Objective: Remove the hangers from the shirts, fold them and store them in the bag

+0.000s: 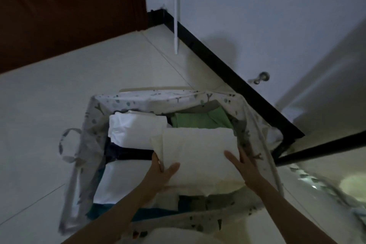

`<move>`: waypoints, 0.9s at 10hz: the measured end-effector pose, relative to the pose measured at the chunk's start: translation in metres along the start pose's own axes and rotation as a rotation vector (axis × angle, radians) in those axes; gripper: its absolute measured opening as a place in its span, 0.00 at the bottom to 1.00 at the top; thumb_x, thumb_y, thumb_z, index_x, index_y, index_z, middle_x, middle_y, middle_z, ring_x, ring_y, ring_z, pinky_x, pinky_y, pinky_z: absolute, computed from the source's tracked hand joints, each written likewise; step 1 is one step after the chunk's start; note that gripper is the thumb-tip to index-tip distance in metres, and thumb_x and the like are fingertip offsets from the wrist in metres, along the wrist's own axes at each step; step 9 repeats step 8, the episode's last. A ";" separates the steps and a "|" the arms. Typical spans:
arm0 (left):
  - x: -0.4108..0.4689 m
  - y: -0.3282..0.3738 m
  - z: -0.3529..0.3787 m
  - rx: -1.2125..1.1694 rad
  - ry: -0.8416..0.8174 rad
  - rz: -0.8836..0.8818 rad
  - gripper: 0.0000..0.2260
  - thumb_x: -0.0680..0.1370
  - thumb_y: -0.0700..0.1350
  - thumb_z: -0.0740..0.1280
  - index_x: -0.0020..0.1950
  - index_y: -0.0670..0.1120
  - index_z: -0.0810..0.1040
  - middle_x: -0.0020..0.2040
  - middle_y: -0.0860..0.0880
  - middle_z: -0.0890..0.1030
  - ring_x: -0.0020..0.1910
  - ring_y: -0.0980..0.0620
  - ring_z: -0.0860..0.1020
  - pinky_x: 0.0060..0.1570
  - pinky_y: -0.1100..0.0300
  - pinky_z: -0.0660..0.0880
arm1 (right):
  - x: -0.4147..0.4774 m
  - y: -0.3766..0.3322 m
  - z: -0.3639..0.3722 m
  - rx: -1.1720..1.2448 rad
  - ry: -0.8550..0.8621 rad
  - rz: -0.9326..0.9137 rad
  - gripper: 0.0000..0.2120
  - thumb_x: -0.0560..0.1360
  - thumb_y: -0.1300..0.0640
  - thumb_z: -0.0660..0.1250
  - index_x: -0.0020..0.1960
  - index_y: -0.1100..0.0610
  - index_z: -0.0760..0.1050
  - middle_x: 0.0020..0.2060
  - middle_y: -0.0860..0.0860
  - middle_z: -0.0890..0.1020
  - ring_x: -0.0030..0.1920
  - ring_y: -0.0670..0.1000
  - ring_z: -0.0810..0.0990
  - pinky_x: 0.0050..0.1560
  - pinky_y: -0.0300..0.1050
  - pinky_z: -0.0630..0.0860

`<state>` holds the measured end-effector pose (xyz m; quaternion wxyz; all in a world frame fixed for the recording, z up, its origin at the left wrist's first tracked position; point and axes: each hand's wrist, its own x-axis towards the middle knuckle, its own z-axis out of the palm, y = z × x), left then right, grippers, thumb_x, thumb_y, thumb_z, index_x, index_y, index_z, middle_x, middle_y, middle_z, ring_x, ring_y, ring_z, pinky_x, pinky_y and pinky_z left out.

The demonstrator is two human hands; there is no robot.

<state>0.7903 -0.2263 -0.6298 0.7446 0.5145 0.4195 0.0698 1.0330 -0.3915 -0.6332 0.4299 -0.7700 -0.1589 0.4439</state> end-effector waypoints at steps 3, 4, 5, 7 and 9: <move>0.033 -0.058 0.059 0.199 -0.156 -0.041 0.36 0.79 0.50 0.63 0.77 0.49 0.41 0.70 0.54 0.61 0.65 0.57 0.63 0.64 0.68 0.60 | 0.010 0.073 -0.036 -0.134 0.054 0.068 0.37 0.64 0.30 0.67 0.70 0.34 0.58 0.64 0.40 0.70 0.58 0.42 0.73 0.59 0.40 0.72; 0.027 -0.065 0.066 0.224 -0.164 -0.143 0.38 0.79 0.50 0.63 0.77 0.44 0.38 0.76 0.47 0.58 0.72 0.50 0.63 0.72 0.57 0.60 | 0.009 0.064 -0.043 -0.214 -0.009 0.089 0.43 0.66 0.32 0.66 0.75 0.40 0.52 0.68 0.42 0.67 0.63 0.48 0.70 0.64 0.47 0.69; 0.024 -0.069 0.053 0.317 -0.196 -0.199 0.41 0.79 0.52 0.63 0.76 0.43 0.35 0.77 0.46 0.56 0.74 0.47 0.61 0.73 0.53 0.60 | 0.012 0.062 -0.037 -0.314 -0.030 0.067 0.45 0.65 0.30 0.65 0.75 0.40 0.50 0.68 0.41 0.65 0.65 0.47 0.67 0.68 0.48 0.66; 0.019 -0.065 0.037 0.538 -0.276 -0.217 0.37 0.80 0.52 0.60 0.76 0.42 0.38 0.77 0.46 0.56 0.73 0.48 0.61 0.72 0.57 0.60 | 0.018 0.065 -0.023 -0.470 -0.075 0.094 0.40 0.71 0.37 0.66 0.76 0.48 0.54 0.67 0.46 0.70 0.62 0.49 0.72 0.61 0.43 0.70; 0.005 -0.058 0.016 0.609 -0.241 -0.249 0.32 0.78 0.56 0.62 0.76 0.47 0.51 0.65 0.48 0.72 0.63 0.48 0.73 0.60 0.58 0.70 | 0.015 0.052 -0.038 -0.592 0.006 -0.022 0.34 0.69 0.43 0.72 0.72 0.49 0.64 0.66 0.47 0.74 0.59 0.47 0.75 0.59 0.43 0.73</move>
